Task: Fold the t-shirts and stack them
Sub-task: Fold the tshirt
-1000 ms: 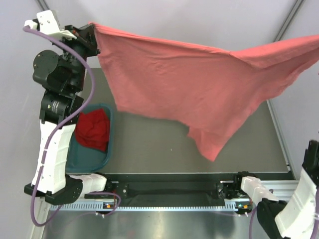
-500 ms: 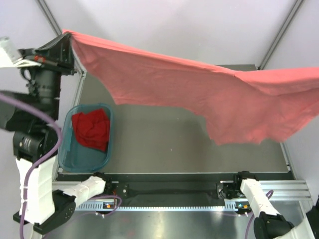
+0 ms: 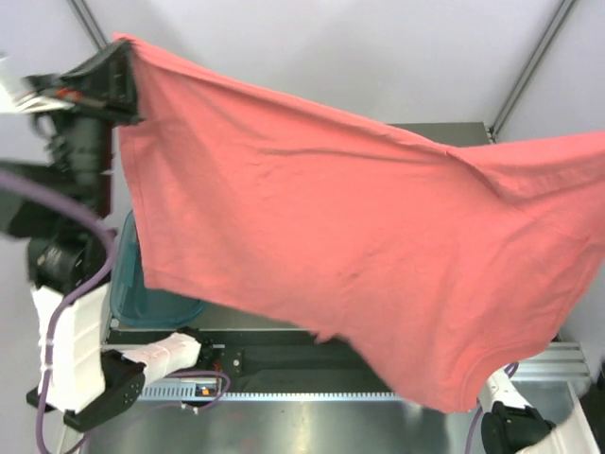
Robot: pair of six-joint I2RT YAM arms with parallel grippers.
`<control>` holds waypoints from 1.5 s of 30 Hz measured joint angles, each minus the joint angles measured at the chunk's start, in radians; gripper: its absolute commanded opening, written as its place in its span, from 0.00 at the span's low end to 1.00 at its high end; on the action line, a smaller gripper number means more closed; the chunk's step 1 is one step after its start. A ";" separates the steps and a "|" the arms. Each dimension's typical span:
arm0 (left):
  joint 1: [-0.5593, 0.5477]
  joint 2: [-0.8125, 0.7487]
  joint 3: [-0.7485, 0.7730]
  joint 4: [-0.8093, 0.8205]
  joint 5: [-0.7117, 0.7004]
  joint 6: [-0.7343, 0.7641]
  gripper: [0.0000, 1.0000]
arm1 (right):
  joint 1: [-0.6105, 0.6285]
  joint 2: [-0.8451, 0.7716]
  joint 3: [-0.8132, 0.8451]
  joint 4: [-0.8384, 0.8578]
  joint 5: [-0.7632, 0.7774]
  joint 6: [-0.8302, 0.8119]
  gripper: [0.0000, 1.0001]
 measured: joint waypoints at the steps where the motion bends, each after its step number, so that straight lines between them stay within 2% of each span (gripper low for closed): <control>1: 0.000 0.022 -0.022 0.013 -0.001 0.000 0.00 | 0.000 0.000 -0.056 0.016 0.010 0.000 0.00; 6: 0.000 0.131 -0.196 0.055 -0.006 -0.014 0.00 | 0.000 0.023 -0.459 0.103 0.050 -0.010 0.00; 10: 0.000 0.264 -0.343 0.066 -0.003 -0.020 0.00 | 0.000 0.082 -0.720 0.155 0.069 -0.016 0.00; 15: 0.000 0.479 -0.472 0.118 0.016 -0.035 0.00 | -0.003 0.156 -0.910 0.210 0.080 -0.038 0.00; 18: 0.000 0.590 -0.480 0.158 0.016 -0.048 0.00 | -0.026 0.204 -0.976 0.298 0.076 -0.052 0.00; 22: 0.002 0.776 -0.460 0.218 0.012 -0.063 0.00 | -0.082 0.327 -0.991 0.417 0.063 -0.052 0.00; 26: 0.023 0.968 -0.364 0.226 0.016 -0.087 0.00 | -0.105 0.512 -0.984 0.536 0.029 -0.051 0.00; 30: 0.055 1.098 -0.235 0.224 0.016 -0.095 0.00 | -0.106 0.711 -0.925 0.586 -0.016 -0.048 0.00; 35: 0.093 1.188 -0.087 0.224 0.017 -0.097 0.00 | -0.106 0.897 -0.816 0.620 -0.072 -0.032 0.00; 45: 0.148 1.328 0.123 0.225 0.042 -0.103 0.00 | -0.090 1.083 -0.593 0.647 -0.115 -0.020 0.00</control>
